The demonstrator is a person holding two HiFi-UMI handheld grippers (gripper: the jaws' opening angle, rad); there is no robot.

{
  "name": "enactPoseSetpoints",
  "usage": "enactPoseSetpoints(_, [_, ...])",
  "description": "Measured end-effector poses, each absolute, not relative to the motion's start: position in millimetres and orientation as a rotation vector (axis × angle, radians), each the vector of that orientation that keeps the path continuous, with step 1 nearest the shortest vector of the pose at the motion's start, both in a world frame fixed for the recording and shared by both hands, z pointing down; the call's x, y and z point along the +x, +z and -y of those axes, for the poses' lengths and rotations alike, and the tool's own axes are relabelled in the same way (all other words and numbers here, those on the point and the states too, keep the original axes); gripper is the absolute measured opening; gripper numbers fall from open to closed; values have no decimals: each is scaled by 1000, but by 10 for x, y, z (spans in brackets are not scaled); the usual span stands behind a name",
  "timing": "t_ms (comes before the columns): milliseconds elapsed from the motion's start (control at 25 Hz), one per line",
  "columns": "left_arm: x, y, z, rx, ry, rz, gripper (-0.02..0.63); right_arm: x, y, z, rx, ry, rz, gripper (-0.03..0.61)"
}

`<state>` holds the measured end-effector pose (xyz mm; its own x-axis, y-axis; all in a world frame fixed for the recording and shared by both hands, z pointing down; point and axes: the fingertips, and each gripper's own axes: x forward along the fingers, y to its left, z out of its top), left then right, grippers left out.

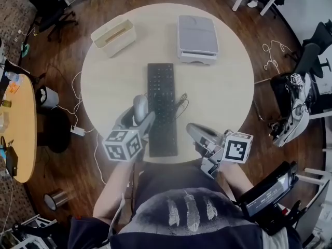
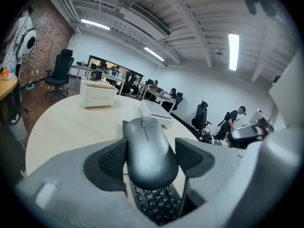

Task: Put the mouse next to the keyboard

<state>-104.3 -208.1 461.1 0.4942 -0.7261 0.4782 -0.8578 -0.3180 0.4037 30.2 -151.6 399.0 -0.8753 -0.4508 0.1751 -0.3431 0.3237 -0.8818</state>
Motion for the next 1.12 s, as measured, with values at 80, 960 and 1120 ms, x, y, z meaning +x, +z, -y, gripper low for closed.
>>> enactPoseSetpoints(80, [-821, 4537, 2025, 2115, 261, 1342, 328, 568, 3976, 1535, -709, -1600, -2470, 0])
enactPoseSetpoints(960, [172, 4204, 1528, 2076, 372, 1544, 328, 982, 4028, 1497, -190, -1717, -2618, 189])
enactPoseSetpoints(1120, [320, 4247, 1507, 2162, 446, 1494, 327, 618, 4136, 1555, -158, -1746, -2690, 222])
